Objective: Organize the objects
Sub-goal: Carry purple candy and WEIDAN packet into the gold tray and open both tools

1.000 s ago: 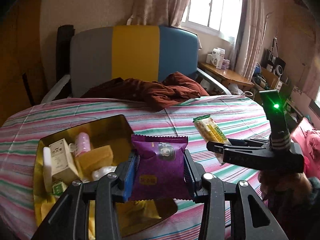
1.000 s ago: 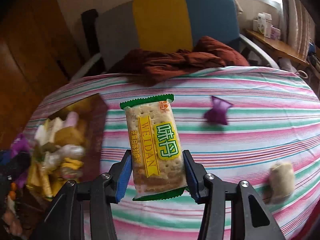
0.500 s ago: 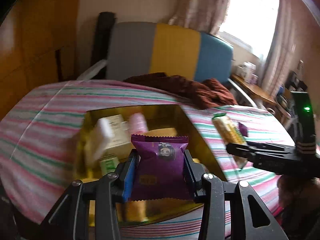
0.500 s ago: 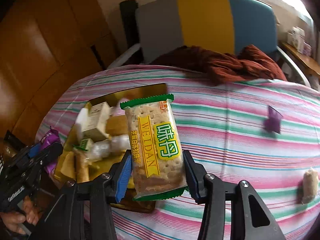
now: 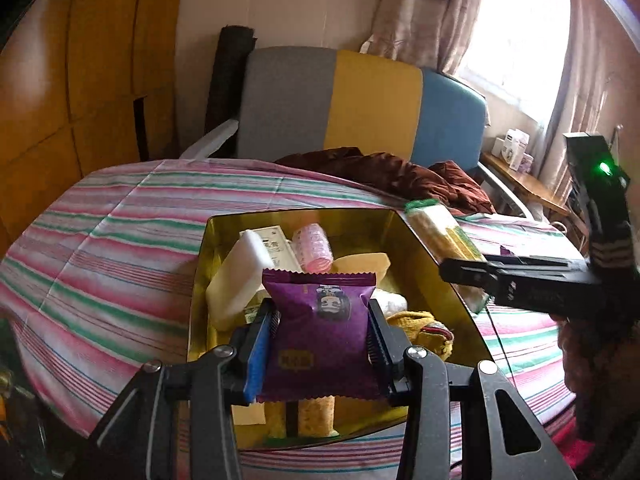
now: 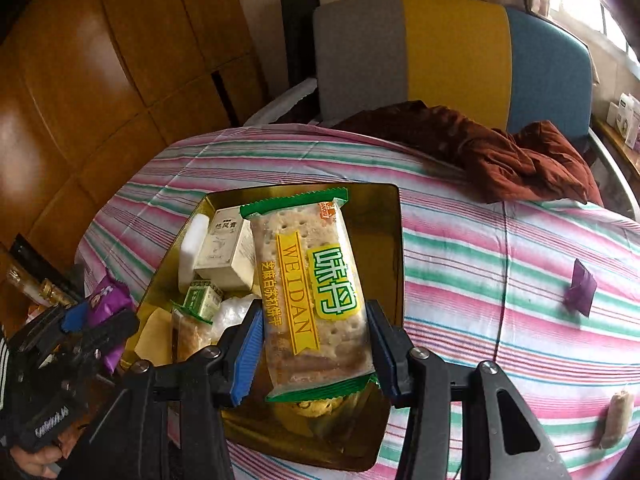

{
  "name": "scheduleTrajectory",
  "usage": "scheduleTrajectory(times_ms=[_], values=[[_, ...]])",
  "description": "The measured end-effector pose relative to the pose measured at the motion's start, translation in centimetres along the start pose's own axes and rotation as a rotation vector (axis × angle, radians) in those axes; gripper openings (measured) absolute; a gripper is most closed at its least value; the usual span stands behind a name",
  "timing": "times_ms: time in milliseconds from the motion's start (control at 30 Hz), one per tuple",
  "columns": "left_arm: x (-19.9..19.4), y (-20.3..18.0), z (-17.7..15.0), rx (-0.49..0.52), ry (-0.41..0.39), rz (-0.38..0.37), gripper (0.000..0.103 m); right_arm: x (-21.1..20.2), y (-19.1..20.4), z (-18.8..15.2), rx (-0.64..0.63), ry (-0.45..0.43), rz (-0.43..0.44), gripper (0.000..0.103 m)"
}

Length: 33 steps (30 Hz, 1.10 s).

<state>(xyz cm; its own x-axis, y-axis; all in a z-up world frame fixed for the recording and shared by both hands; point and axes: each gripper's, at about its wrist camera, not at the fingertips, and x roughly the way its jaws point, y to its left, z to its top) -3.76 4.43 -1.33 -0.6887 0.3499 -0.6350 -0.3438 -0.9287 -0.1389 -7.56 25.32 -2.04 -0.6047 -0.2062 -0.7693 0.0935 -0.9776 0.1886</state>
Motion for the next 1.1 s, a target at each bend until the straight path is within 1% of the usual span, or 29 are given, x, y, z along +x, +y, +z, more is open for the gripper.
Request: scheduleTrajectory(times_ms=[267,633,1067,1100], values=[[0.6,-1.2,0.1,0.023,0.017,-0.018,0.044,0.8,-0.8,1.4,0.007,0.008,-0.014,0.049],[1.6,-2.3,0.3,0.047,0.034,-0.028,0.045,1.6,-1.4,2.3,0.025,0.011,-0.018,0.049],[2.7,-2.9,0.4,0.055,0.044,-0.009,0.046,3.0,-1.9,3.4,0.047,0.017,-0.02,0.049],[2.8,-2.9,0.4,0.054,0.046,-0.006,0.049,3.3,-1.9,3.4,0.053,0.02,-0.021,0.05]])
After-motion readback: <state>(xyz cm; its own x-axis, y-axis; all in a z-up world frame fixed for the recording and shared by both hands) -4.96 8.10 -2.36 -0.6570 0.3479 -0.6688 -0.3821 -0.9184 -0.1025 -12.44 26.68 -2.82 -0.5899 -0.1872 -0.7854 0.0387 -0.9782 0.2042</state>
